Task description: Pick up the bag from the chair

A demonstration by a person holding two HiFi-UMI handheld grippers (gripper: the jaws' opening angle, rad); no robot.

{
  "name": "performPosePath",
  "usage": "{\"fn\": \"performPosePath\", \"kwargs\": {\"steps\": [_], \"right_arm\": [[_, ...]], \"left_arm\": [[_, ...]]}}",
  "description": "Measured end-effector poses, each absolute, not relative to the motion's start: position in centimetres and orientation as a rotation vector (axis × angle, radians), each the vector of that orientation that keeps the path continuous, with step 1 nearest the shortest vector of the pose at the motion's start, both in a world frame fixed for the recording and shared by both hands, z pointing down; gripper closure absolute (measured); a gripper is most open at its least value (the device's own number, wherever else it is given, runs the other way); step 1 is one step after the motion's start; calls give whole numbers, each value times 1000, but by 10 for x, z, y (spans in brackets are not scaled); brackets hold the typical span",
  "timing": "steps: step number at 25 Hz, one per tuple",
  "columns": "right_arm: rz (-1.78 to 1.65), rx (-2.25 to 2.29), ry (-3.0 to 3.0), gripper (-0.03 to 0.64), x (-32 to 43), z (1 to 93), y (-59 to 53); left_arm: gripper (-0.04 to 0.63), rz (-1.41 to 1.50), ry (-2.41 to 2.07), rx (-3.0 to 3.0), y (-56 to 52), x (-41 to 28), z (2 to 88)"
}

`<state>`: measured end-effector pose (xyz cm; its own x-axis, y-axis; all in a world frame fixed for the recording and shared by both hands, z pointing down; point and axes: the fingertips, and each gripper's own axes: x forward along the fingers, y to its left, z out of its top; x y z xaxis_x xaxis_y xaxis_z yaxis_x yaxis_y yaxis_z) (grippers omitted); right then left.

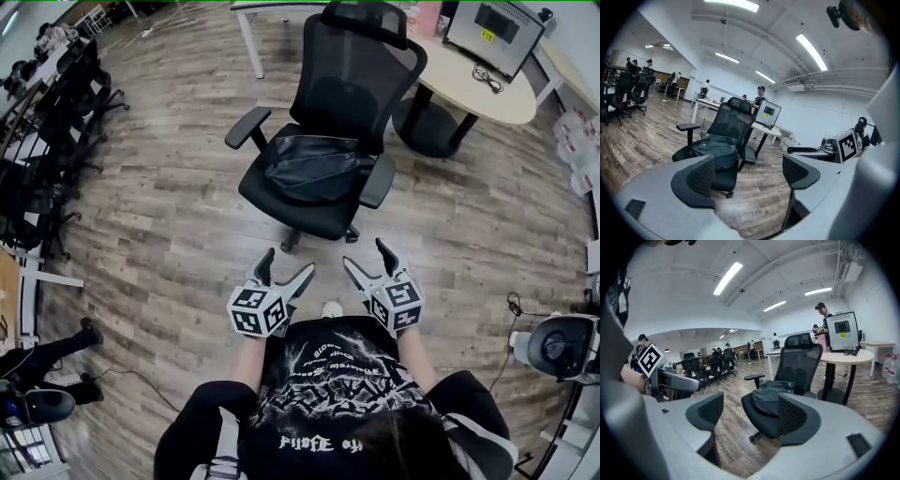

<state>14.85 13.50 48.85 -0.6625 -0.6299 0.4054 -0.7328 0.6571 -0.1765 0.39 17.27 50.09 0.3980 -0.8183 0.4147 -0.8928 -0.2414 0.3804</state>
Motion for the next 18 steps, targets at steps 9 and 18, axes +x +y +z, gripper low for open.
{"fn": "performPosePath", "kwargs": {"steps": [9, 18], "right_arm": [[490, 1048, -2566, 239, 167, 498, 110], [531, 1050, -2546, 239, 168, 515, 99]], "left_arm": [[135, 213, -1484, 2052, 149, 19, 516], [135, 239, -1447, 2021, 129, 16, 538]]}}
